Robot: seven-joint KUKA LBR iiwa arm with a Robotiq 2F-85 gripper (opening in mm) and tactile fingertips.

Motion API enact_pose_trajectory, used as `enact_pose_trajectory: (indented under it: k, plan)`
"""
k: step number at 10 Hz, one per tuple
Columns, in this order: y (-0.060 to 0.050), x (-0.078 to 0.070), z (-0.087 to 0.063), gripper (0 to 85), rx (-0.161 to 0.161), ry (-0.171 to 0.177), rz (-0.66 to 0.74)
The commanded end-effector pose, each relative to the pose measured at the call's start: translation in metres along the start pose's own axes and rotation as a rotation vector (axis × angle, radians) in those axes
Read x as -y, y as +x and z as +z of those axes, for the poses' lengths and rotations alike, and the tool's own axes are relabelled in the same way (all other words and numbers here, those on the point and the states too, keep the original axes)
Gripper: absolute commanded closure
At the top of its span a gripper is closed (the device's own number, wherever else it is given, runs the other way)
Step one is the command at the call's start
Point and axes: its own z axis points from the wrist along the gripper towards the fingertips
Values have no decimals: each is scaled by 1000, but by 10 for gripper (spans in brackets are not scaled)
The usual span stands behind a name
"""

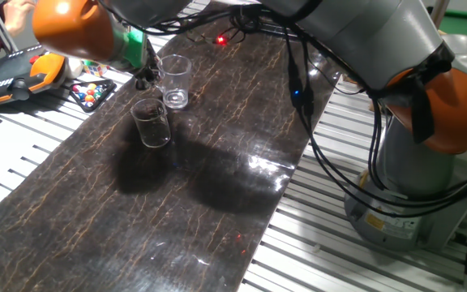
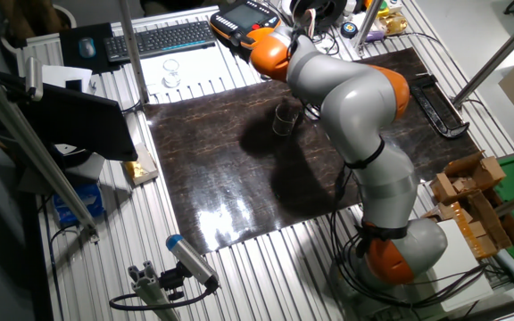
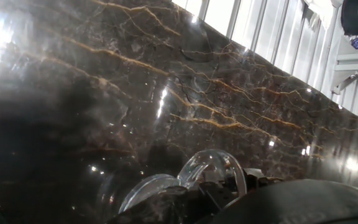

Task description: Pour the water from one cup into another empty cup

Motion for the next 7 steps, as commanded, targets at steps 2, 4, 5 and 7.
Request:
enact_pose_trajectory:
  k: [2, 4, 5, 7]
  plan:
    - [0, 0, -1, 843, -5, 11, -6]
    - [-1, 0, -3, 843, -13, 27, -17]
    - [-1, 0, -3, 843, -14, 30, -18]
    - [-1, -1, -3, 843, -17, 29, -19]
